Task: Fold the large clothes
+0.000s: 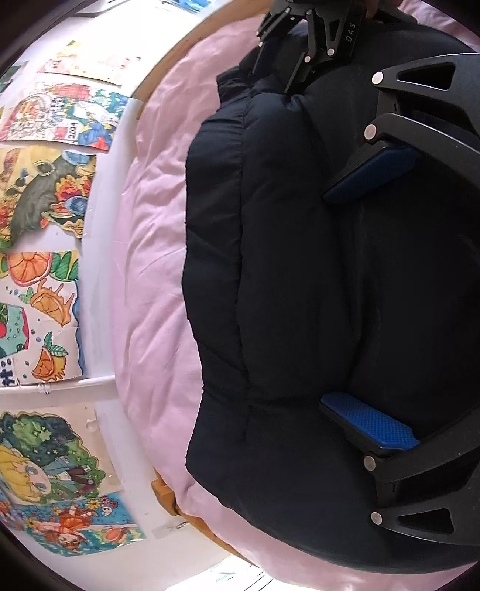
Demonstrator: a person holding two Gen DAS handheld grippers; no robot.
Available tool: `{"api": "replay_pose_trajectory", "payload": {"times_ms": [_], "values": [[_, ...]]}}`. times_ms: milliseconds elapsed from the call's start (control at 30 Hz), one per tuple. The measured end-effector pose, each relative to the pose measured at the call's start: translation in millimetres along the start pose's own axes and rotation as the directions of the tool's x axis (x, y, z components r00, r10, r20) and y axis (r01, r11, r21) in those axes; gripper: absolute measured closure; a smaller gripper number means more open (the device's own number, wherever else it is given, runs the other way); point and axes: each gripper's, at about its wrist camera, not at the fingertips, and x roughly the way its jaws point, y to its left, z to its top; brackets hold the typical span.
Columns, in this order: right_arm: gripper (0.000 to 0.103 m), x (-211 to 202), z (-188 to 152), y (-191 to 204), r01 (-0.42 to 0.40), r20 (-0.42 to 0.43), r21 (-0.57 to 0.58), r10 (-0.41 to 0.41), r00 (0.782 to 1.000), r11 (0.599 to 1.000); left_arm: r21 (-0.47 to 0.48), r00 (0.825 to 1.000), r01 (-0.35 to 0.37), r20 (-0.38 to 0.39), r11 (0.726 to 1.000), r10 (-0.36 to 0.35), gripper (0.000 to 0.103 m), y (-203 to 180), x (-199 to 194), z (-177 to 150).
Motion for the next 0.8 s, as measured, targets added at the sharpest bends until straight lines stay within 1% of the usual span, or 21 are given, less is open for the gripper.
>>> {"api": "replay_pose_trajectory", "payload": {"times_ms": [67,200,367,533,800], "values": [[0.034,2.9,-1.7,0.9,0.005,-0.009,-0.001,-0.005,1.000,1.000,0.011,1.000,-0.010,-0.004,1.000,0.010,0.000,-1.9,2.5,-0.6],[0.033,6.5,-1.3,0.7,0.008,-0.021,0.005,-0.008,1.000,1.000,0.009,1.000,-0.008,-0.014,1.000,0.008,0.000,-0.5,5.7,-2.1],[0.033,5.7,-5.7,-0.3,0.008,-0.013,0.016,-0.008,1.000,1.000,0.019,1.000,-0.010,-0.010,1.000,0.011,0.000,-2.0,6.0,-5.4],[0.027,-1.1,-10.3,-5.2,0.001,0.015,0.041,-0.002,1.000,0.999,0.016,1.000,0.004,0.015,1.000,-0.005,0.000,0.0,2.4,-9.7],[0.022,-5.7,-11.8,-11.8,-0.037,0.033,0.082,0.034,0.999,0.996,0.014,1.000,0.011,0.019,1.000,-0.011,0.000,0.1,0.2,-9.1]]}}
